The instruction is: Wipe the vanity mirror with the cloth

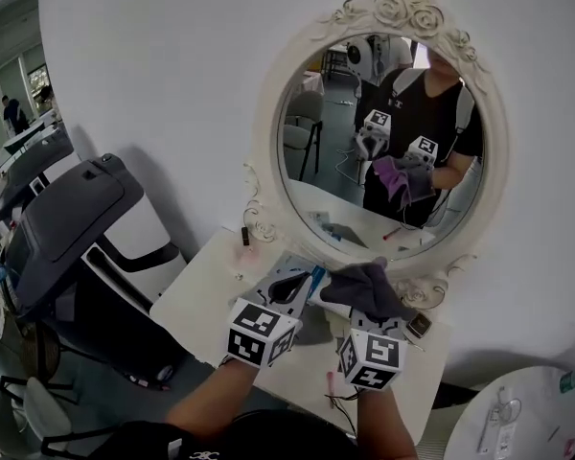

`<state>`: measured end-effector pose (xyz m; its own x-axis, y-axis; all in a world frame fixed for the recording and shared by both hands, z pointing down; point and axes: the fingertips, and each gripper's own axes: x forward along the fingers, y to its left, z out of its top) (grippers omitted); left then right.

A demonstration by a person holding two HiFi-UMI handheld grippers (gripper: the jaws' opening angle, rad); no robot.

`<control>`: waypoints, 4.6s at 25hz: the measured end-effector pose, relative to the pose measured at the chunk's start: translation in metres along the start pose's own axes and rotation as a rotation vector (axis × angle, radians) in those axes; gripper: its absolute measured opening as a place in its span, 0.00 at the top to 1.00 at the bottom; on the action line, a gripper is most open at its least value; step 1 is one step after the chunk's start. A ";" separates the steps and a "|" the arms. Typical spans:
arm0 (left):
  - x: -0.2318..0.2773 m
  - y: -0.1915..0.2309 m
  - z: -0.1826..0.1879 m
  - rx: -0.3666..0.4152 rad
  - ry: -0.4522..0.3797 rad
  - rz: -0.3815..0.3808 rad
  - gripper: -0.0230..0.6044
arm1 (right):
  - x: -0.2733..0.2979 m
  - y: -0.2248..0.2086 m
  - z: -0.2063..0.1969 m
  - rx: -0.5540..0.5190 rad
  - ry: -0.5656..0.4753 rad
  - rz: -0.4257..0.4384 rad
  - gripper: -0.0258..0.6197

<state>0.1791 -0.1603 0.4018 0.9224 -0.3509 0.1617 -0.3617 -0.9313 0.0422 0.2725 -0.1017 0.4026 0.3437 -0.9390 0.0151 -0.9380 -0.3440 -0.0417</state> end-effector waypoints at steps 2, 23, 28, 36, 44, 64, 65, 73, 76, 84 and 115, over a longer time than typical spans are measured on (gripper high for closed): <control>0.019 0.003 0.002 0.000 0.008 -0.010 0.96 | 0.014 -0.009 0.003 -0.002 -0.002 -0.003 0.92; 0.105 0.020 0.015 0.057 0.042 -0.248 0.96 | 0.055 -0.060 0.027 0.000 -0.060 -0.254 0.92; 0.106 0.027 0.030 0.057 0.003 -0.314 0.96 | 0.050 -0.079 0.074 -0.063 -0.136 -0.373 0.92; 0.097 0.040 0.035 0.046 -0.018 -0.338 0.96 | 0.046 -0.126 0.190 -0.207 -0.294 -0.463 0.92; 0.091 0.054 0.033 0.036 -0.014 -0.301 0.96 | 0.076 -0.139 0.275 -0.213 -0.351 -0.392 0.92; 0.106 0.060 0.015 0.028 0.044 -0.297 0.96 | 0.085 -0.160 0.262 -0.202 -0.342 -0.456 0.92; 0.107 0.059 0.014 0.028 0.048 -0.300 0.96 | 0.084 -0.163 0.257 -0.173 -0.331 -0.435 0.92; 0.112 0.038 0.007 0.043 0.070 -0.344 0.96 | 0.078 -0.180 0.209 -0.090 -0.275 -0.414 0.92; 0.112 0.035 0.006 0.045 0.072 -0.347 0.96 | 0.076 -0.186 0.190 -0.074 -0.256 -0.431 0.91; 0.109 0.033 0.002 0.042 0.080 -0.347 0.96 | 0.074 -0.195 0.140 -0.047 -0.167 -0.466 0.92; 0.078 0.032 0.008 0.054 0.042 -0.331 0.96 | 0.101 -0.160 -0.053 0.008 0.418 -0.342 0.92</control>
<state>0.2409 -0.2188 0.4078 0.9818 -0.0251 0.1885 -0.0346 -0.9983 0.0469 0.4554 -0.1415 0.4634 0.5810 -0.6941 0.4249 -0.7749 -0.6315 0.0280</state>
